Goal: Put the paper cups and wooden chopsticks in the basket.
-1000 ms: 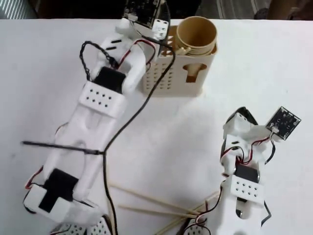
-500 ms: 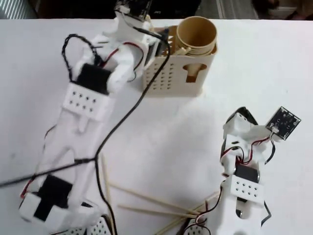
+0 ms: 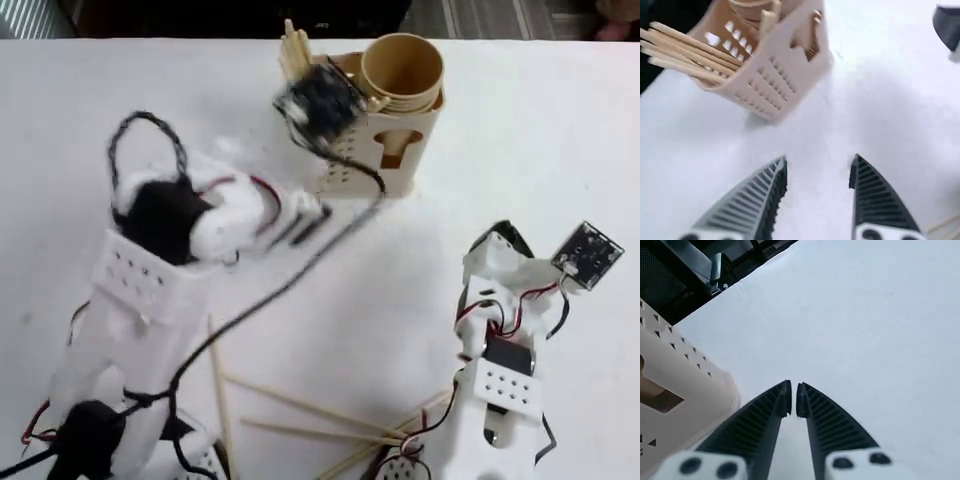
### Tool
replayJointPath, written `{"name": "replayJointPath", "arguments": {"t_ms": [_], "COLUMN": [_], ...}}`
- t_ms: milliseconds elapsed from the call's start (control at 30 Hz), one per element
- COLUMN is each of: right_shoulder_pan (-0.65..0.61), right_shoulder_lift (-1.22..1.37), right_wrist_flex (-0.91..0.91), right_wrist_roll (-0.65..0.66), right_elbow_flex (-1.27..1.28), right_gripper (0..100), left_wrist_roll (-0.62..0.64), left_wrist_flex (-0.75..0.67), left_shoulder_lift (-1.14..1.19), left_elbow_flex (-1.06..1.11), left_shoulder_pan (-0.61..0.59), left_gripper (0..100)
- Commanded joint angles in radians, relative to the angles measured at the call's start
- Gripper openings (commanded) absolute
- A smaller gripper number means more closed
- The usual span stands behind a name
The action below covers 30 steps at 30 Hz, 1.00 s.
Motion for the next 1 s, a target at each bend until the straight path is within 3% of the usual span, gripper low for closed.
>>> {"name": "replayJointPath", "arguments": {"t_ms": [0,267,400,567,800,967], "right_shoulder_pan": [0.022,0.027,0.050,0.065,0.093,0.137], "right_shoulder_lift": [-0.033,-0.033,-0.035,-0.035,-0.035,-0.035], "right_wrist_flex": [-0.021,-0.021,-0.021,-0.013,-0.022,-0.021], "right_wrist_roll": [-0.008,-0.008,-0.008,-0.009,-0.041,-0.094], "right_elbow_flex": [-0.009,-0.014,-0.025,-0.046,-0.052,-0.069], "right_gripper": [3.5,3.5,3.5,3.5,3.5,3.5], "left_wrist_roll": [-0.011,0.041,0.044,0.095,0.120,0.249], "left_wrist_flex": [0.034,0.009,-0.100,-0.253,-0.356,-0.465], "left_shoulder_lift": [-0.044,-0.105,-0.315,-0.506,-0.496,-0.478], "left_elbow_flex": [0.095,0.315,0.542,0.875,1.083,1.166], "left_shoulder_pan": [0.085,0.174,0.222,0.268,0.400,0.518], "left_gripper": [21,22,22,31,32,32]}}
